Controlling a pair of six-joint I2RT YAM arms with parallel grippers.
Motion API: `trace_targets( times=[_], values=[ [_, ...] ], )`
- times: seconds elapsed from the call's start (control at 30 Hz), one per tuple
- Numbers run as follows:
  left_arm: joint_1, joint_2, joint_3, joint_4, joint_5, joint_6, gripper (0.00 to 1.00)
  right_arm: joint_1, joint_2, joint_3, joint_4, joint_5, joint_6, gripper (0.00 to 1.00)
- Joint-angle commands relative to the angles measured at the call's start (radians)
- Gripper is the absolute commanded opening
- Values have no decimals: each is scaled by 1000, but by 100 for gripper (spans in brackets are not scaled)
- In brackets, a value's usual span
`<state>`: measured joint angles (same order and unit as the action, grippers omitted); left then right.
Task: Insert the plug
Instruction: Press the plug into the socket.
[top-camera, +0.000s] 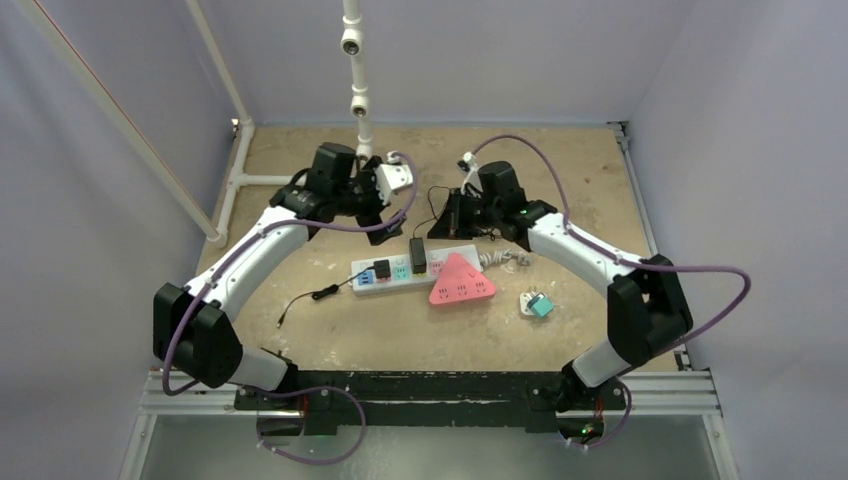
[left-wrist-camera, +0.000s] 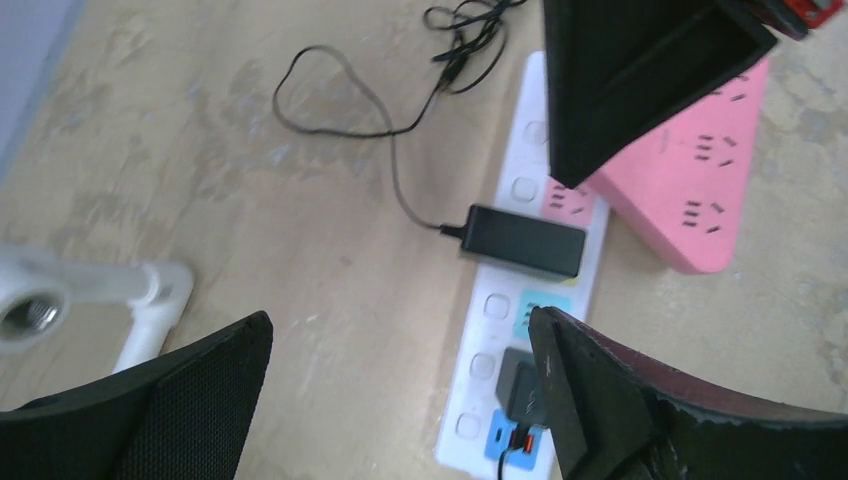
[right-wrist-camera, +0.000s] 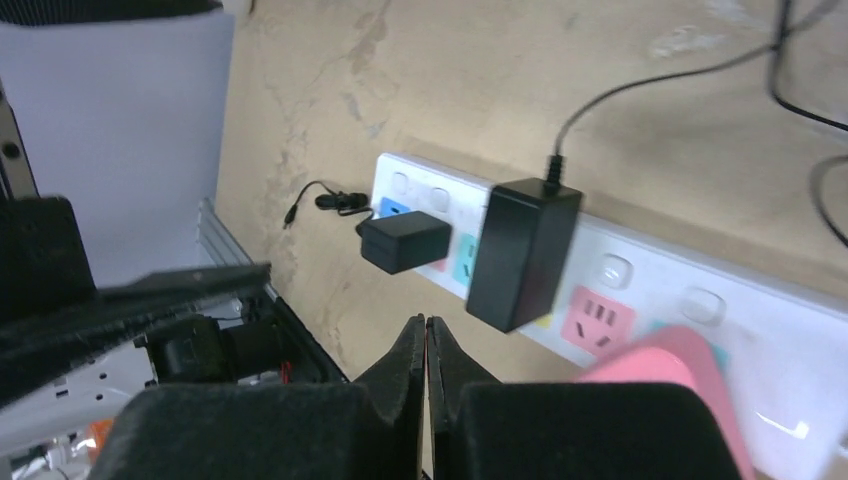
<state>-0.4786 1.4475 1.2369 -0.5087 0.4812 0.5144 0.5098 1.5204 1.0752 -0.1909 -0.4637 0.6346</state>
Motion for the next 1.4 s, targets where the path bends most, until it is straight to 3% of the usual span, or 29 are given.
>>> trace_targets(
  times=[0.0,0.57,0.87,1.13,1.17,1.23,1.37],
  values=[
    [68,-58,-57,-17,-8,-20,99,57,69,86,83,-36,-12,1],
    [98,-99,-79,0,-114,-13,99,129,238,74,39,16,-91,0],
    [98,-99,-84,18,-110,9,99,130,253,16,39,42,-109,0],
    [99,-110,-80,13,-99,21,99,124,192,80,-31,54,-114,0],
    [99,-109,-77,14,-97,22,99,124,174,94,-49,64,-118,3],
    [98,-108,-68,16,-93,23,99,118,137,126,-92,82,-126,17],
    [99,-105,-40,21,-92,25,99,102,39,164,-172,150,-125,65]
  ],
)
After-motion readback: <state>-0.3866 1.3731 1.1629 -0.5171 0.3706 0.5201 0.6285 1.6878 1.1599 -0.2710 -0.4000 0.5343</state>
